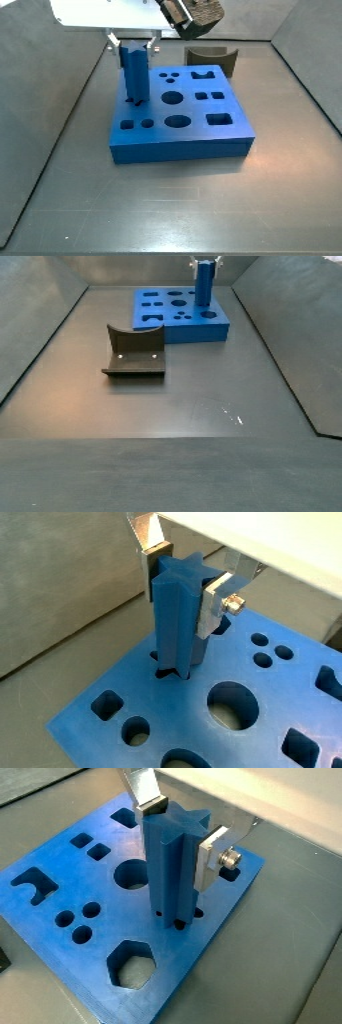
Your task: Insert the star object.
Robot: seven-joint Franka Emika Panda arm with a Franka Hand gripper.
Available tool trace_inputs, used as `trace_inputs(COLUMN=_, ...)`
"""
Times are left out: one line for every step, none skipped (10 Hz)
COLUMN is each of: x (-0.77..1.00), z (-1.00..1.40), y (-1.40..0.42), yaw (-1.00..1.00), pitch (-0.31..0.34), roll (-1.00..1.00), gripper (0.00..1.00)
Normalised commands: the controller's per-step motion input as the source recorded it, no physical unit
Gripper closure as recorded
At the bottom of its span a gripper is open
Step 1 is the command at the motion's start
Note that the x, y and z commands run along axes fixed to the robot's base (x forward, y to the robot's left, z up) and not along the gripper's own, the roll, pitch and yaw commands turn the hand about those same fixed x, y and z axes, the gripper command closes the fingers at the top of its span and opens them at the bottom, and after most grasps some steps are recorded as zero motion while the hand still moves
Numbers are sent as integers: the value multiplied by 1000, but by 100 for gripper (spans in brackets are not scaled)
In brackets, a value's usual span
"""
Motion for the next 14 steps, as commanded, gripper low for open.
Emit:
trace_inputs(x=-197, z=-397, y=0, yaw=746, pitch=0, roll=7, gripper=100)
trace_inputs(x=-169, z=-329, y=0, yaw=837, pitch=0, roll=9, gripper=100)
trace_inputs(x=-114, z=-257, y=-37, yaw=846, pitch=0, roll=64, gripper=100)
trace_inputs(x=-17, z=-254, y=-66, yaw=660, pitch=0, roll=46, gripper=100)
trace_inputs(x=0, z=-274, y=-43, yaw=571, pitch=0, roll=24, gripper=100)
trace_inputs(x=0, z=-300, y=-43, yaw=557, pitch=0, roll=0, gripper=100)
trace_inputs(x=0, z=-317, y=-66, yaw=540, pitch=0, roll=0, gripper=100)
trace_inputs(x=0, z=-371, y=-86, yaw=529, pitch=0, roll=-44, gripper=100)
trace_inputs(x=0, z=-423, y=-54, yaw=597, pitch=0, roll=-94, gripper=100)
trace_inputs(x=0, z=-463, y=-11, yaw=623, pitch=0, roll=-121, gripper=100)
trace_inputs(x=0, z=-480, y=-60, yaw=540, pitch=0, roll=-84, gripper=100)
trace_inputs(x=0, z=-509, y=-57, yaw=574, pitch=0, roll=-123, gripper=100)
trace_inputs(x=0, z=-534, y=-54, yaw=563, pitch=0, roll=-163, gripper=100)
trace_inputs(x=57, z=-589, y=-83, yaw=309, pitch=0, roll=-153, gripper=100)
